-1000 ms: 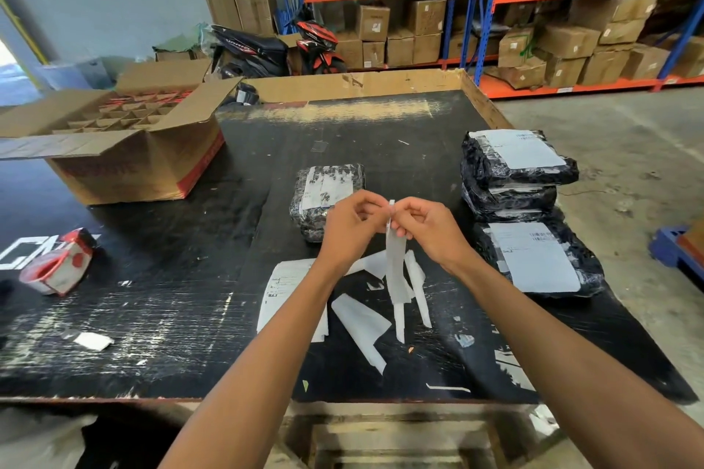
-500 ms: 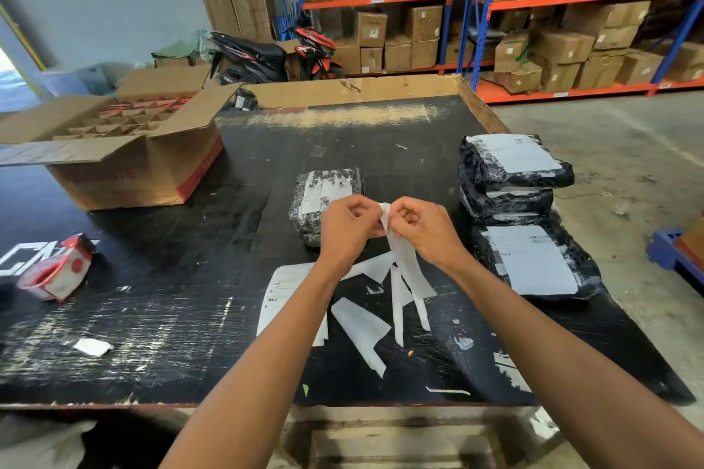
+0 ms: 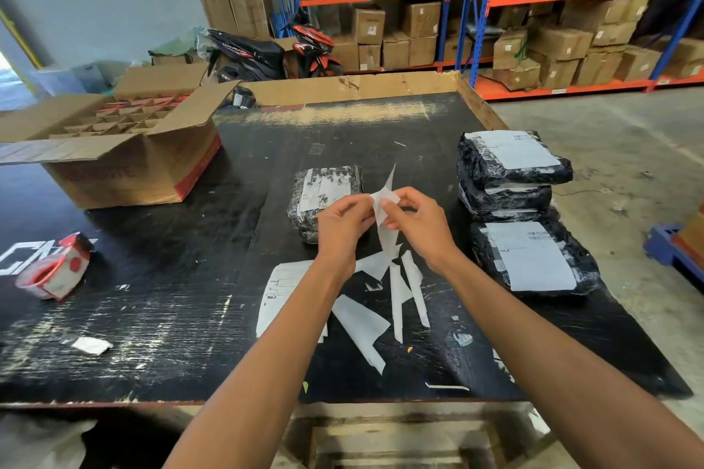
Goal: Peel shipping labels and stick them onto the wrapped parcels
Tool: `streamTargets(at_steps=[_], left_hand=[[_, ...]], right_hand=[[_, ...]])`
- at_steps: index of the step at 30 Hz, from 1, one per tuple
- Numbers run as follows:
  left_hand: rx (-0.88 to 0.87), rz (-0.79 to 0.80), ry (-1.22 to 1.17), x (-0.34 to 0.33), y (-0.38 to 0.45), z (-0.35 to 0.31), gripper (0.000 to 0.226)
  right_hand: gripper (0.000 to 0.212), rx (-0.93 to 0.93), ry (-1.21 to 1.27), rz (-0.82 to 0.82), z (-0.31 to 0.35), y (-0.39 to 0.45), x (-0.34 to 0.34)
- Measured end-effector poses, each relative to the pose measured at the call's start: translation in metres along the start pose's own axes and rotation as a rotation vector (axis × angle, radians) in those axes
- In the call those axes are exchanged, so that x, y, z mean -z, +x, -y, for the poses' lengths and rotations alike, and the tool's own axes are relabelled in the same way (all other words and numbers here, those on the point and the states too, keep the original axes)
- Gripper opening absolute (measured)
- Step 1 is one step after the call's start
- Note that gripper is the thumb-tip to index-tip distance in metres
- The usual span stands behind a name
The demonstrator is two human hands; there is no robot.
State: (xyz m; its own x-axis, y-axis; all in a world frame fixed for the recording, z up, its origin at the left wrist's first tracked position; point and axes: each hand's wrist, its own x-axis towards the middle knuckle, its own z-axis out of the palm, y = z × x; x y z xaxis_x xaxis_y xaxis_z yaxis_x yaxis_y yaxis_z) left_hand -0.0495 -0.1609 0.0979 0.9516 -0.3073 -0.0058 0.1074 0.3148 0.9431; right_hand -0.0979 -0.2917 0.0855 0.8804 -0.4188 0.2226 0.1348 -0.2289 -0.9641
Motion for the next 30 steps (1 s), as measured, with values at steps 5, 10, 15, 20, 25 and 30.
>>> streamTargets(at_steps=[5, 10, 15, 20, 25, 30], left_hand=[[0.111, 0.017, -0.215, 0.002, 0.001, -0.007, 0.01], [0.289, -0.095, -0.493, 0.015, 0.011, -0.015, 0.005], [0.309, -0.183, -0.65, 0.032, 0.018, -0.019, 0.006], [0.241, -0.276, -0.694, 0.052, 0.025, -0.022, 0.009], [0.165, -0.407, -0.738, 0.072, 0.027, -0.019, 0.011], [0.115, -0.425, -0.741, 0.078, 0.025, -0.023, 0.019]], right_hand=[[0.011, -0.176, 0.279, 0.055, -0.005, 0.002, 0.001], [0.009, -0.346, 0.633, 0.071, -0.015, 0.0, 0.009], [0.009, -0.417, 0.872, -0.078, -0.029, -0.003, 0.02], [0.021, -0.408, 1.043, -0.329, -0.031, -0.001, 0.034], [0.018, -0.387, 1.056, -0.68, -0.031, 0.011, 0.05], [0.021, -0.519, 0.505, -0.243, -0.04, 0.005, 0.047]])
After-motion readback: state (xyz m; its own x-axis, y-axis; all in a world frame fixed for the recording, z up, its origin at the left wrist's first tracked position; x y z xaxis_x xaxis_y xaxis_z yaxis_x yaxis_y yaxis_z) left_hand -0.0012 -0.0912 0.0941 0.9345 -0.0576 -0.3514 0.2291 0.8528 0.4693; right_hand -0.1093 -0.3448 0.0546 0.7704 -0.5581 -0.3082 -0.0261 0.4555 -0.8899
